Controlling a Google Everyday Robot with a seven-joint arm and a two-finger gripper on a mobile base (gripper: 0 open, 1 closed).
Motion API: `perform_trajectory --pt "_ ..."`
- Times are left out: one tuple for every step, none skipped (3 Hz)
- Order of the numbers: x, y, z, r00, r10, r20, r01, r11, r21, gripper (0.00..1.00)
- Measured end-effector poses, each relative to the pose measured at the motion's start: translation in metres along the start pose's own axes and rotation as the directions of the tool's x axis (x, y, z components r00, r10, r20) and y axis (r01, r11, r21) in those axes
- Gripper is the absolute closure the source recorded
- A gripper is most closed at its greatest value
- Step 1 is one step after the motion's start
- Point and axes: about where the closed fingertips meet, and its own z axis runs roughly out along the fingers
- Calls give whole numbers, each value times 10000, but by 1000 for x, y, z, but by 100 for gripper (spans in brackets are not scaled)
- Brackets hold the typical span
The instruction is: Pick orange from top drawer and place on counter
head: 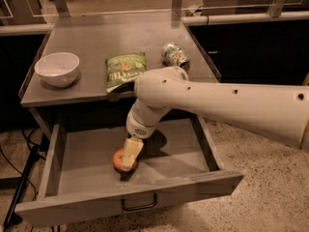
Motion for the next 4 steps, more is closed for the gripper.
perform_trajectory --pt "0 0 0 10000 0 0 0 10000 0 0" --pt "1 5 23 9999 -37 149 44 9990 -452 0" --pt "-1 6 46 9996 -56 279 77 9972 -738 0" --pt "-1 8 59 9991 69 423 -31 9960 -894 0"
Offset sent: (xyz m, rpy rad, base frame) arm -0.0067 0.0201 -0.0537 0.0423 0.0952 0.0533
